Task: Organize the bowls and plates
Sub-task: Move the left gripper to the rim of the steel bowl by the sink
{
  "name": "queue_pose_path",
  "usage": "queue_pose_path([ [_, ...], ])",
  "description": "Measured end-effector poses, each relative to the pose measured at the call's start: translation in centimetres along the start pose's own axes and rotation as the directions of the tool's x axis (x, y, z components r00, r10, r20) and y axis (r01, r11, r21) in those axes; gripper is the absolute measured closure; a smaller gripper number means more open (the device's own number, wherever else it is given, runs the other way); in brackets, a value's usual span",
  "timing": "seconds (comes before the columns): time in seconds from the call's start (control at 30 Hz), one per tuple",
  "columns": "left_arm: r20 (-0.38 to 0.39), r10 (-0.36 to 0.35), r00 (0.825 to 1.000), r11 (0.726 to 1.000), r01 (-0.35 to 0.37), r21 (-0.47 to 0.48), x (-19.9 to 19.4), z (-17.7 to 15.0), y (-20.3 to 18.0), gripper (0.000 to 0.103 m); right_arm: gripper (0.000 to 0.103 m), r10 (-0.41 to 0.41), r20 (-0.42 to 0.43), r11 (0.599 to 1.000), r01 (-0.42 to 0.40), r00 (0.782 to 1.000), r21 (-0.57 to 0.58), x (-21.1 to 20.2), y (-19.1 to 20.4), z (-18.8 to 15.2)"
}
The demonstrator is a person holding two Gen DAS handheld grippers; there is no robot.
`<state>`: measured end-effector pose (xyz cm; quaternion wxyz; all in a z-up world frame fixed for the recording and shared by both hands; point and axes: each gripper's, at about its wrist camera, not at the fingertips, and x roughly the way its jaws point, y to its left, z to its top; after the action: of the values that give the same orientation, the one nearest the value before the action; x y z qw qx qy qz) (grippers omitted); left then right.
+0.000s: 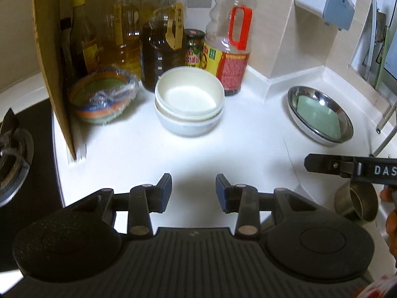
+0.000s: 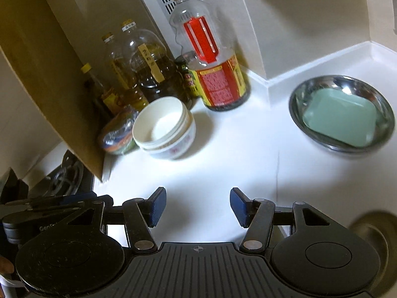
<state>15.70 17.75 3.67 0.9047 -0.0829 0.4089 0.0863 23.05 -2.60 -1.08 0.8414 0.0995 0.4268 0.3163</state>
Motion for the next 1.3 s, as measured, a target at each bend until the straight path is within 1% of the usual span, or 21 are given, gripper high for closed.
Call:
queue_pose_path([
  [0.3, -0.031, 0.005, 1.0, 1.0, -0.005, -0.004, -1.5, -3.4, -2.7, 0.067, 0.046, -0.018, -0.021, 1.0, 0.017, 1.0, -0.015, -3.2, -1.7, -3.3],
  [0.7, -0.061, -0.012, 0.998, 1.0, 0.013, 0.006, -2.6, -6.6, -6.5, 0.067, 0.046, -0.048, -0.035, 0.998, 0.046, 0.998, -0.041, -6.9, -3.5, -6.8],
  [0.97, -0.083, -0.037, 0.996, 0.998, 0.041, 0.044, -2.7, -8.1, -9.4, 0.067, 0.046, -0.078, -0.041, 0.997, 0.078, 0.996, -0.015, -9.2, -5.5, -8.8],
  [1.3, -0.108, -0.078, 0.991, 0.99, 0.089, 0.11, -2.2, -8.9, -13.2, 0.067, 0.046, -0.144, -0.031, 0.988, 0.146, 0.989, 0.056, -11.8, -9.0, -10.5],
])
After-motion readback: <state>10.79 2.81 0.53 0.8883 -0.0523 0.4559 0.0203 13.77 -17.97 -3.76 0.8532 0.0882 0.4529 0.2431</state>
